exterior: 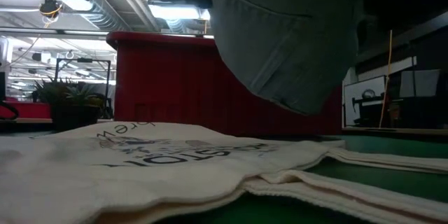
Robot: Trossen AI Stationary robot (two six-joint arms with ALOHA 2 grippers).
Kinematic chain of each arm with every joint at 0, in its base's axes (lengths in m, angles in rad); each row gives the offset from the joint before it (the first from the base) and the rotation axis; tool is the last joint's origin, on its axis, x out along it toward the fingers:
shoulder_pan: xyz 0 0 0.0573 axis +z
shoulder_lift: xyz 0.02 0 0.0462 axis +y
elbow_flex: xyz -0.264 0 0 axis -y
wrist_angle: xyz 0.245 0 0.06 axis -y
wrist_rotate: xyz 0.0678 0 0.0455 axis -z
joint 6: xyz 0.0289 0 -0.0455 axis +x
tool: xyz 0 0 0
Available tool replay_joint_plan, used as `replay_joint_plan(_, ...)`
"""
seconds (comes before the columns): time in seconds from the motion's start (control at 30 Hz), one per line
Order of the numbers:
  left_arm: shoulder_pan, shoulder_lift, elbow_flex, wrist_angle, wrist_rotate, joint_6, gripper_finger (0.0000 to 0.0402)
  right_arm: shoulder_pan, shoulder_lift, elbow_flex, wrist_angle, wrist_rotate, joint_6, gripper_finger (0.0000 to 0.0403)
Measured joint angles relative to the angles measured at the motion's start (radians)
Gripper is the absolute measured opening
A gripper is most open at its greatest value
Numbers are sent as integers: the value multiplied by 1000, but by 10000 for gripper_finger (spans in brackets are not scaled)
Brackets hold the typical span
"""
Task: Fold laundry
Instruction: Put the clothes into the red bin
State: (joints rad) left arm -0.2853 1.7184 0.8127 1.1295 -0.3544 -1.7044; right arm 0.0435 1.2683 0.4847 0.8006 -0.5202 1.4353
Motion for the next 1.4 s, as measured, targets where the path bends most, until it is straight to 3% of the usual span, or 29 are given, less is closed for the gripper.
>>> replay_joint_plan(0.8, 108, 1, 0, 140, 32, 69, 1, -172, -78, 4, 1, -33, 31, 5)
replay_joint_plan(1.0, 129, -1, 1, 186, 52, 83, 1, -214, -78, 81, -23, -81, 22, 3)
replay_joint_plan(1.4, 206, 0, 2, 267, 81, 139, 1, -323, -78, 238, -256, -140, -64, 8)
